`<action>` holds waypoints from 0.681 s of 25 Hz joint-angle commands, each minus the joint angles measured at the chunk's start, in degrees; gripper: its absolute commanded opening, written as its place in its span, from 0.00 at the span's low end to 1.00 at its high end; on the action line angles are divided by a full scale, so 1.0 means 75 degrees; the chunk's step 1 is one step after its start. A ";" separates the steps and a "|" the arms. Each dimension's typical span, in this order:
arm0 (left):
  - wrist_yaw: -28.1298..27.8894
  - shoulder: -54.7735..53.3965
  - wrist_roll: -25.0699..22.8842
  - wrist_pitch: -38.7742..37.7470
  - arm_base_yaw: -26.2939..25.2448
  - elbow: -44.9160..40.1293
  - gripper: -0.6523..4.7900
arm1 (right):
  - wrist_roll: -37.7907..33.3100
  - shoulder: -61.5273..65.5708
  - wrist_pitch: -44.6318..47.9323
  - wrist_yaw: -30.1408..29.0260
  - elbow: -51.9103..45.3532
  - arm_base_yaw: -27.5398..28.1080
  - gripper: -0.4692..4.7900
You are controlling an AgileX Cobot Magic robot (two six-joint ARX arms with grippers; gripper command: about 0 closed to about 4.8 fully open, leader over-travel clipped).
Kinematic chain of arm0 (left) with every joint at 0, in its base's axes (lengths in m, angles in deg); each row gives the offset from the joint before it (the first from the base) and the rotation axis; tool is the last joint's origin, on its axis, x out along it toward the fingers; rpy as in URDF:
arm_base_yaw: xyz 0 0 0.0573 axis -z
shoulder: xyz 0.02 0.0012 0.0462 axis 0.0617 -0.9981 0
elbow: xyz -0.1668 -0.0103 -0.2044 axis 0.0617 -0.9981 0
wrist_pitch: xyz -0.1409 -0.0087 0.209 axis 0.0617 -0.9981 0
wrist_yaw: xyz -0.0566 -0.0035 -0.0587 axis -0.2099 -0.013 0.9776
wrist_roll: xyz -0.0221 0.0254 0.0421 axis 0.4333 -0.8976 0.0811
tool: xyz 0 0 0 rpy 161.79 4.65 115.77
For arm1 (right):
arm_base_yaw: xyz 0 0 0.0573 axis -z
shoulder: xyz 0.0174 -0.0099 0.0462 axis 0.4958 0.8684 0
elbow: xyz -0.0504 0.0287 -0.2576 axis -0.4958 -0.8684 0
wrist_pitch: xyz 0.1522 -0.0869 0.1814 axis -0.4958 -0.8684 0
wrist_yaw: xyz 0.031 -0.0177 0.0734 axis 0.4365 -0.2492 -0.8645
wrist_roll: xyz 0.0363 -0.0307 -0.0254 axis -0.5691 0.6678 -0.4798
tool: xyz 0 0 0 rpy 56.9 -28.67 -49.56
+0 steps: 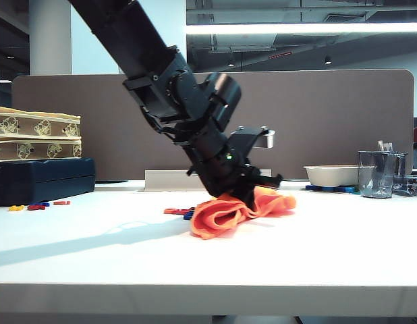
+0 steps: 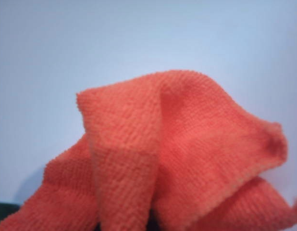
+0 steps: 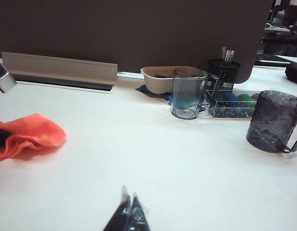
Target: Use an orange cloth to wipe the letter magnets on the table away for a distance.
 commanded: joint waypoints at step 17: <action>-0.0236 0.0358 -0.0064 -0.0857 -0.1935 0.0023 0.11 | -0.0009 -0.0026 0.0122 0.0006 -0.0058 0.0003 0.08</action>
